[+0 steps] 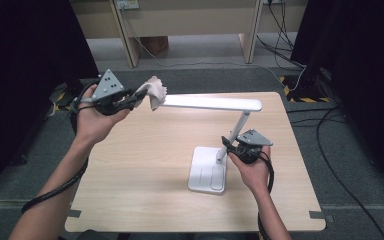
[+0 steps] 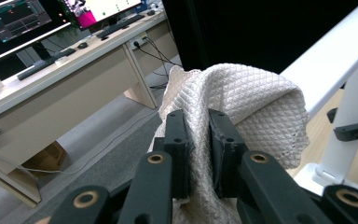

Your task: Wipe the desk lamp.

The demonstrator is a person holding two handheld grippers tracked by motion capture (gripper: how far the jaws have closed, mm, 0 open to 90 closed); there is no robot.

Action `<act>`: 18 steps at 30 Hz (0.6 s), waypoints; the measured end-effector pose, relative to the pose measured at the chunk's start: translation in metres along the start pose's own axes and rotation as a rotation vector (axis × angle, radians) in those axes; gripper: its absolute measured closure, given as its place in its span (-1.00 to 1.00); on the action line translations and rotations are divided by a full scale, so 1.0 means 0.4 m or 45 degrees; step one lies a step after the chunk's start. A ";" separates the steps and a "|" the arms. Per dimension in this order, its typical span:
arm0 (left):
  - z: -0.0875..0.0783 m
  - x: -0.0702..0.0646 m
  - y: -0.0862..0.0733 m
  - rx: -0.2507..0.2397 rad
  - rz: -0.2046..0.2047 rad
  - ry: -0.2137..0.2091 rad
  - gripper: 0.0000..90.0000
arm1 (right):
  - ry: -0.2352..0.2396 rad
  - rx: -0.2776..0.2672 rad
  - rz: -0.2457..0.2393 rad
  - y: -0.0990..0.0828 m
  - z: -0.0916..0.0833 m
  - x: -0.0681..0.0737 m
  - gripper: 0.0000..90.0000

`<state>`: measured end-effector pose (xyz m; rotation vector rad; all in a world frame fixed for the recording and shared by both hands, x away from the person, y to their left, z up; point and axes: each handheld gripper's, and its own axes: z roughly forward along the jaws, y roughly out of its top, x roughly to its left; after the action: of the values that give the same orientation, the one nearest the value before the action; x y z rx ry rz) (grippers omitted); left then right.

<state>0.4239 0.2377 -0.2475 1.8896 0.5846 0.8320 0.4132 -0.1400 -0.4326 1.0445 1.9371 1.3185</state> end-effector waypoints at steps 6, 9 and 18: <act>-0.016 -0.029 0.008 0.008 0.046 0.010 0.75 | -0.012 0.006 0.001 0.003 0.004 0.005 0.35; -0.028 -0.035 0.012 0.006 0.056 0.020 0.75 | -0.022 0.017 0.006 0.004 0.003 0.006 0.36; -0.076 -0.070 0.029 -0.031 0.104 0.010 0.74 | 0.011 0.072 0.033 -0.001 -0.004 0.008 0.16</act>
<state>0.3832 0.2310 -0.2360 1.8988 0.5026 0.8959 0.4099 -0.1383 -0.4326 1.0965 1.9843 1.2909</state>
